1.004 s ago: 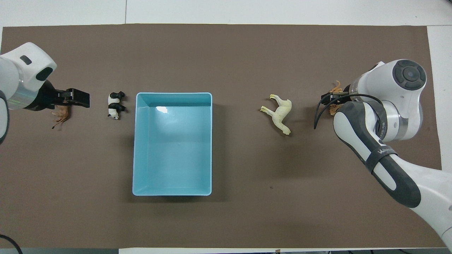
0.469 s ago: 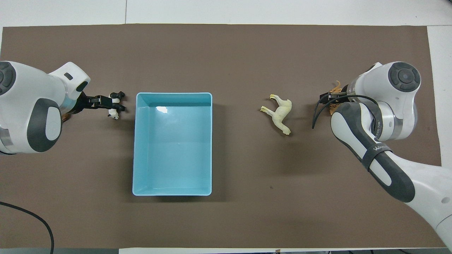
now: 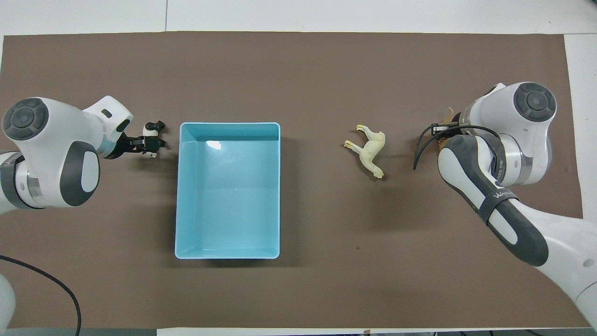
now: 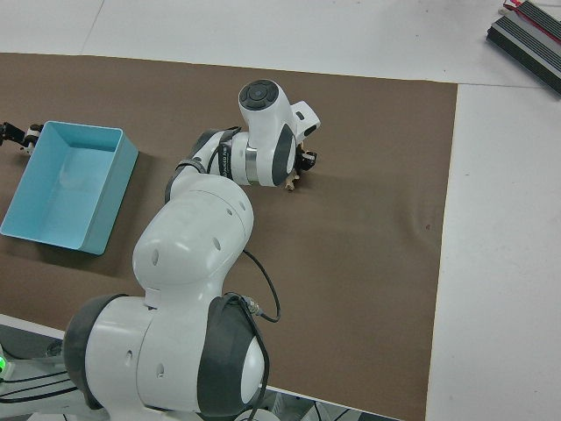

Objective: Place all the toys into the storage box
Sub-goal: 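Drop the panda into the blue box with the left gripper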

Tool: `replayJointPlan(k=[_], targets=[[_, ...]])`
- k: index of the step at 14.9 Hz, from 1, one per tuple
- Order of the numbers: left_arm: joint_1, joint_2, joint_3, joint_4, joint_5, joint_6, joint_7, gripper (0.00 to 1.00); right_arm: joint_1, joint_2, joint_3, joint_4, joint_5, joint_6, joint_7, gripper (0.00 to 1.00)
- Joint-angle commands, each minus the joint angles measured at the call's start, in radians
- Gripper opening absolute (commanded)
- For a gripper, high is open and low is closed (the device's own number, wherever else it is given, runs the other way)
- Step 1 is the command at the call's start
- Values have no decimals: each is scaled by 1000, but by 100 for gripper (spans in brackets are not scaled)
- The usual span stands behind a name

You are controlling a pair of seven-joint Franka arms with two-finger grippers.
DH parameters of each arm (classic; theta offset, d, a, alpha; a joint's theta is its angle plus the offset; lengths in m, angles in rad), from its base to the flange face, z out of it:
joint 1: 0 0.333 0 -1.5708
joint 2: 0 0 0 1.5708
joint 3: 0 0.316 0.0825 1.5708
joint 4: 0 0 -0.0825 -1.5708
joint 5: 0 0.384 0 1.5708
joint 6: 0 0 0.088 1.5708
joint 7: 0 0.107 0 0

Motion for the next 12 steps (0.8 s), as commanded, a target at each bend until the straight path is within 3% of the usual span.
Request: replayJointPlan(k=[1,5,9,10,12], targets=[[-29,43,7,5,14,83,-48,100,-11,-1,7,-8,-13,17,-11,0],[-18,66,7,6,14,130,-45,100,-3,-2,7,7,-13,-11,-12,0],[-29,89,7,8,14,148,-48,100,1,-16,7,87,-15,-124,-18,0],[-29,90,7,12,14,150,-47,96,1,-24,7,99,-15,-147,-20,0],[-27,92,7,19,14,150,-47,76,1,-56,7,105,-15,-159,-50,0]])
